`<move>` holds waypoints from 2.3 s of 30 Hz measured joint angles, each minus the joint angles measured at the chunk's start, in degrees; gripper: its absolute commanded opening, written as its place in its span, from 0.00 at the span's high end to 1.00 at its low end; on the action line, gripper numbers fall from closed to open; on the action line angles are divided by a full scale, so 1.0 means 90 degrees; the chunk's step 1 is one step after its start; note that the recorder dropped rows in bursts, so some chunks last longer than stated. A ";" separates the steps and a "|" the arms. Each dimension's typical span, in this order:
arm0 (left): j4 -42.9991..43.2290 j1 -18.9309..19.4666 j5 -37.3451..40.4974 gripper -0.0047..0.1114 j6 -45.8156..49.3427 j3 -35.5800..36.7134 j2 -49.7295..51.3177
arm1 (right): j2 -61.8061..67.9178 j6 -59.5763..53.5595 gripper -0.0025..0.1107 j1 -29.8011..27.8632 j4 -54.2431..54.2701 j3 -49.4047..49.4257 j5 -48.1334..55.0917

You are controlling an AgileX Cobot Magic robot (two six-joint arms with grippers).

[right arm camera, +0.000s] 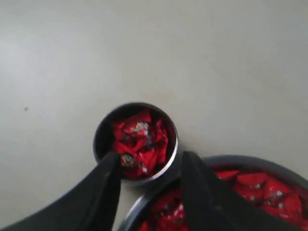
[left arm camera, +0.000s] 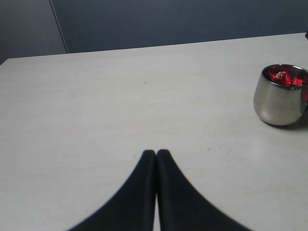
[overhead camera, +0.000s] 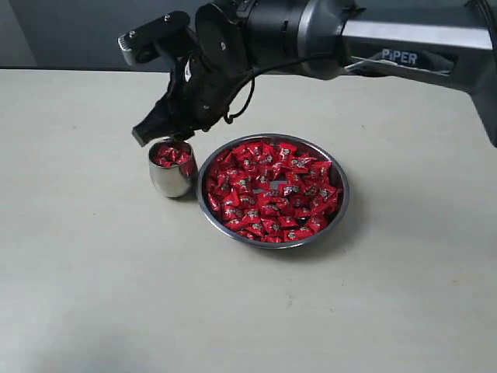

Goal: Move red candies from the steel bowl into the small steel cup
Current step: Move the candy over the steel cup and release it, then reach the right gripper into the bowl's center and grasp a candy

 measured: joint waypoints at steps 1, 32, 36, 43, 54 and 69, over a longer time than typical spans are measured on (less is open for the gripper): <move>0.0000 0.0000 0.0000 0.96 0.0000 0.0000 0.0000 | -0.0040 0.0116 0.62 0.0000 -0.0155 0.0057 0.0123; 0.0000 0.0000 0.0000 0.96 0.0000 0.0000 0.0000 | -0.1109 0.1109 0.62 -0.1163 -0.0876 0.3656 -0.0876; 0.0000 0.0000 0.0000 0.96 0.0000 0.0000 0.0000 | -0.1268 0.0695 0.62 -0.1163 -0.0859 0.3656 -0.0841; 0.0000 0.0000 0.0000 0.96 0.0000 0.0000 0.0000 | -0.1162 -0.0485 0.62 -0.1163 -0.0770 0.3656 -0.0785; 0.0000 0.0000 0.0000 0.96 0.0000 0.0000 0.0000 | -0.0873 -0.1238 0.62 -0.1173 -0.1221 0.3656 -0.1073; 0.0000 0.0000 0.0000 0.96 0.0000 0.0000 0.0000 | -0.0806 -0.1334 0.99 -0.1173 -0.1115 0.3656 -0.0849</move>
